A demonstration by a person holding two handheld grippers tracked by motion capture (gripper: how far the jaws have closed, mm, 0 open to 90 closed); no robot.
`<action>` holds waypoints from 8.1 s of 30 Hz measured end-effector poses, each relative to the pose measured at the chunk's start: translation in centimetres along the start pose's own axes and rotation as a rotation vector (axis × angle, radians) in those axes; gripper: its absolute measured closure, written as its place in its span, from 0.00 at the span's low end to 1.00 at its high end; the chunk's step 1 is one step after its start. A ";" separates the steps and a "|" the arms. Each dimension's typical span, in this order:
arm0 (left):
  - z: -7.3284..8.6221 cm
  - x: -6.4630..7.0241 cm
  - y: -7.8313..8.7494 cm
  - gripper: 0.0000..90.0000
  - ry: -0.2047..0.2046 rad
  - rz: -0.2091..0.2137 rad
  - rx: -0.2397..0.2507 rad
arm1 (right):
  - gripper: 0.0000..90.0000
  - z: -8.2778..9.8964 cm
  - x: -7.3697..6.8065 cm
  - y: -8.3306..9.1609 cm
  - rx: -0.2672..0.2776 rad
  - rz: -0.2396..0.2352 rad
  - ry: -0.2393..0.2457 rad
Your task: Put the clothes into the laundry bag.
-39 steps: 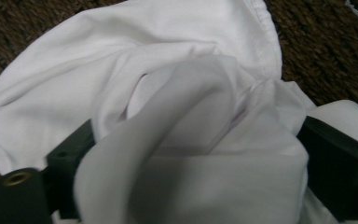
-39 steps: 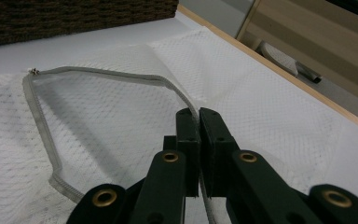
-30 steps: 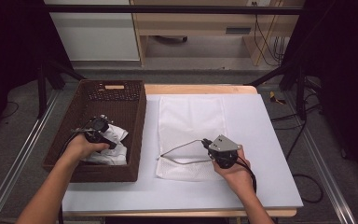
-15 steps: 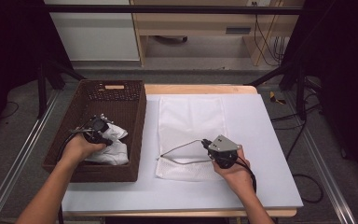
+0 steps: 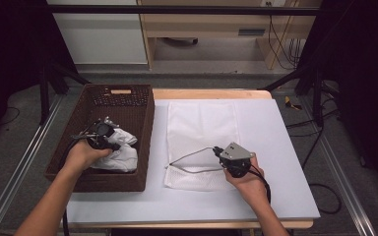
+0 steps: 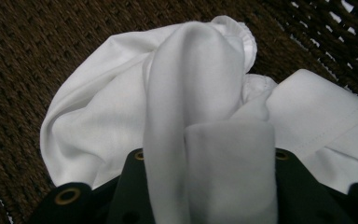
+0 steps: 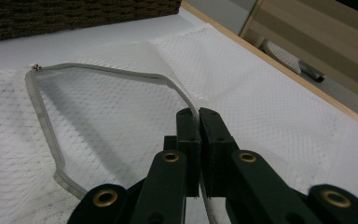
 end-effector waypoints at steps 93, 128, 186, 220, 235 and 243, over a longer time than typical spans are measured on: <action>-3.5 3.2 15.1 0.77 -0.030 -0.163 0.470 | 0.99 0.0 -0.5 0.0 -0.011 -0.022 0.008; -6.1 5.9 15.8 0.77 -0.060 -0.120 0.578 | 0.99 0.3 -0.4 0.3 0.004 -0.017 0.001; -9.7 18.0 11.1 0.76 -0.201 0.177 0.627 | 0.99 0.5 1.6 -0.1 0.047 -0.128 -0.218; -8.5 21.9 7.7 0.76 -0.237 0.274 0.610 | 0.99 0.9 2.3 -0.3 0.057 -0.164 -0.282; -7.6 23.3 5.7 0.76 -0.223 0.330 0.605 | 0.99 0.9 2.4 -0.2 0.064 -0.164 -0.292; -7.8 24.3 4.5 0.76 -0.240 0.362 0.580 | 0.99 0.8 2.5 -0.2 0.068 -0.168 -0.294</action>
Point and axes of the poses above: each handheld gripper's, and its own axes: y roughly backward along the jaws, z roughly out of its underside, x roughly to its right, the point moved 2 cm from there along -y, roughly forward along the jaws, and after that the axes turned 7 degrees about -y, right-handed, at the moved point
